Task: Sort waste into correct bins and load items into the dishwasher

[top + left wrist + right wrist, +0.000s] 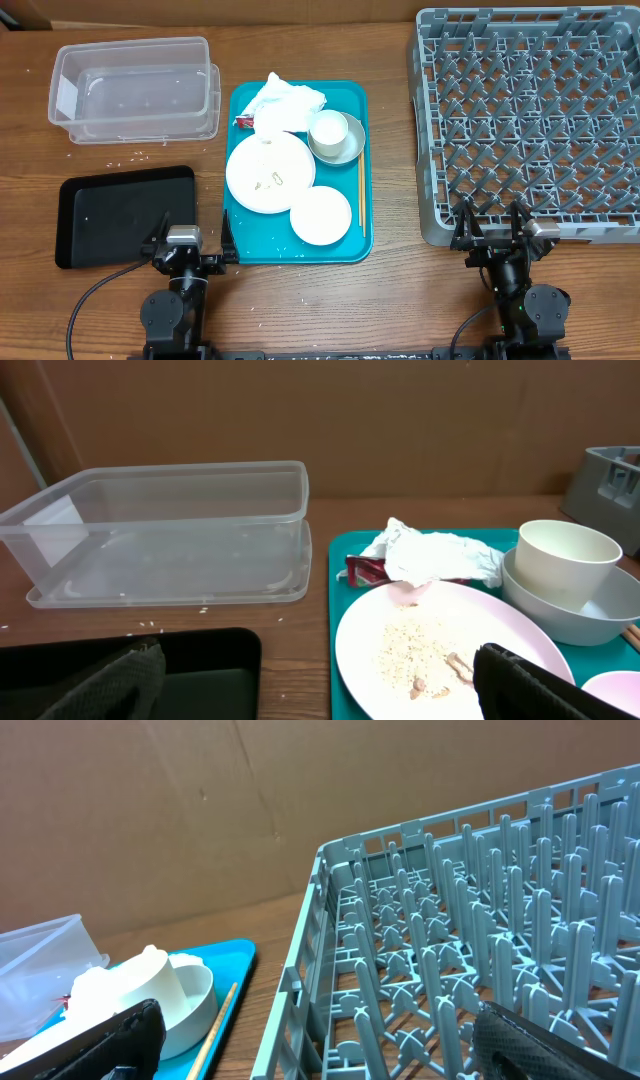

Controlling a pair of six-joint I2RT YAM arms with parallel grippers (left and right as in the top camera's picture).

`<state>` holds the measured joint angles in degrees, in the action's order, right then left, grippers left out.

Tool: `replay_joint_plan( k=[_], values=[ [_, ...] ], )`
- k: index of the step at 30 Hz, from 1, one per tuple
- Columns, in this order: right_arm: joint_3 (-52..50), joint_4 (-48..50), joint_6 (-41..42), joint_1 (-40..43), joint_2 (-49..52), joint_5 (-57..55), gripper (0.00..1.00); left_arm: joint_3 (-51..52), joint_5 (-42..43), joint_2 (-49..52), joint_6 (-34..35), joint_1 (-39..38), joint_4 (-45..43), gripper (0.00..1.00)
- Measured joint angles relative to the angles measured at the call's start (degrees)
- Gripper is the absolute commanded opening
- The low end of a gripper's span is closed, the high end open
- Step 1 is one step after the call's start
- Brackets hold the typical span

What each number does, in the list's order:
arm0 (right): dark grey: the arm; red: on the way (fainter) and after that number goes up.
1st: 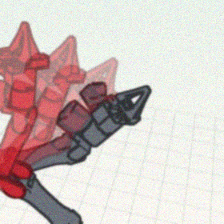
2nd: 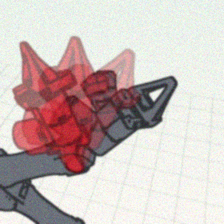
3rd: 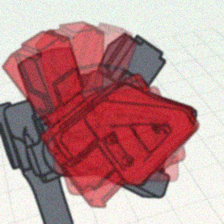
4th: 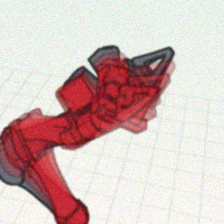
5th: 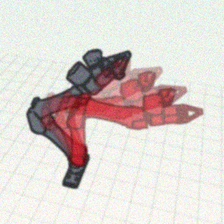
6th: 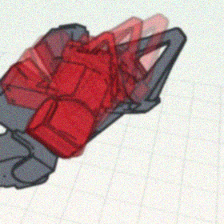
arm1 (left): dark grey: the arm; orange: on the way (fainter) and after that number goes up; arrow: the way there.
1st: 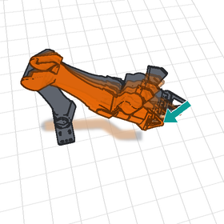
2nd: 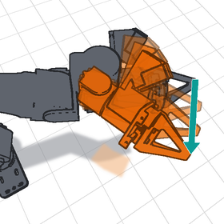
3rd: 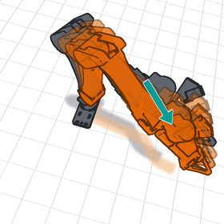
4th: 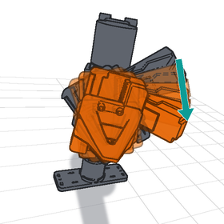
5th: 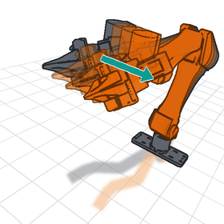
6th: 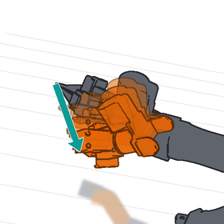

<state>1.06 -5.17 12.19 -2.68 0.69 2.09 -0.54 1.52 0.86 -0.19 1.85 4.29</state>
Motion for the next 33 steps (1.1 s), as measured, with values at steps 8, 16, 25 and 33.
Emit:
replay_joint_plan(
  k=[8, 16, 25, 33],
  values=[
    [0.0, 0.0, 0.0, 0.0, 0.0, 0.0, 1.00, 0.1, 5.4, 0.0, 0.2, 0.0, -8.0, 1.00],
    [0.0, 0.0, 0.0, 0.0, 0.0, 0.0, 1.00, 0.1, 13.8, 0.0, 0.2, 0.0, -21.8, 1.00],
    [0.0, 0.0, 0.0, 0.0, 0.0, 0.0, 1.00, -2.8, 18.1, 0.0, 3.9, 0.0, -31.8, 1.00],
    [0.0, 0.0, 0.0, 0.0, 0.0, 0.0, 1.00, -16.3, 20.3, 7.7, 6.1, 0.0, -24.8, 1.00]
  ],
)
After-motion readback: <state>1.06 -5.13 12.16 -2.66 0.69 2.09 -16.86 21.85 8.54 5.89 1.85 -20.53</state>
